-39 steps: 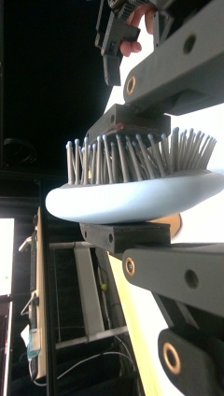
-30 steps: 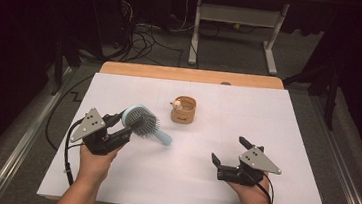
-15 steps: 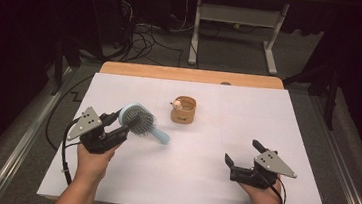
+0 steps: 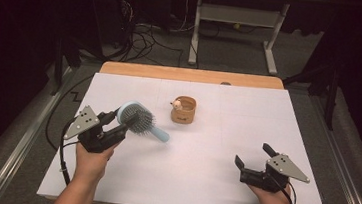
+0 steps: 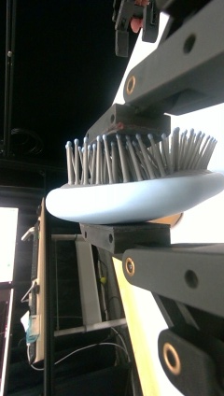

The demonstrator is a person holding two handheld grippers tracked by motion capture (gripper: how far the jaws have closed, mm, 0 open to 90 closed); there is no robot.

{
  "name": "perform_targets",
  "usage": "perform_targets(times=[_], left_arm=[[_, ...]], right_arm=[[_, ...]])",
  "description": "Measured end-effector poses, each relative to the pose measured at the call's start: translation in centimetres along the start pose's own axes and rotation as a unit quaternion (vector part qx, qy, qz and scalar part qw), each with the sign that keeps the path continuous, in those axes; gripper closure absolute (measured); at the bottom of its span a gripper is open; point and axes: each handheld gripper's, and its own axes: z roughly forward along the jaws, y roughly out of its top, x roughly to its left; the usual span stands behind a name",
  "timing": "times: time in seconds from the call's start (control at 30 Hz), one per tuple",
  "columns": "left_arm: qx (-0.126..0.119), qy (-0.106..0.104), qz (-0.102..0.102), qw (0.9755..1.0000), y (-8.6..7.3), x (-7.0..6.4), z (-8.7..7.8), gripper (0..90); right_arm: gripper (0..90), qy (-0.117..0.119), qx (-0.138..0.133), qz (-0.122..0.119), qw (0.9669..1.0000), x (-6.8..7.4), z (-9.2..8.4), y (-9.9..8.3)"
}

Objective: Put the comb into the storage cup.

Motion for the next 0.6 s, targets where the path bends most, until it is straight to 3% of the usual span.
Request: perform_targets(times=[0.23, 0.6], left_arm=[[-0.002, -0.001, 0.013, 0.9999, 1.0, -0.7, 0.7, 58.4], [-0.007, -0.003, 0.014, 0.9999, 2.6, -0.7, 1.8, 58.4]], right_arm=[[0.5, 0.005, -0.003, -0.005, 1.0, 0.2, 0.3, 0.1], [0.5, 0.007, -0.005, 0.003, 1.0, 0.1, 0.4, 0.1]])
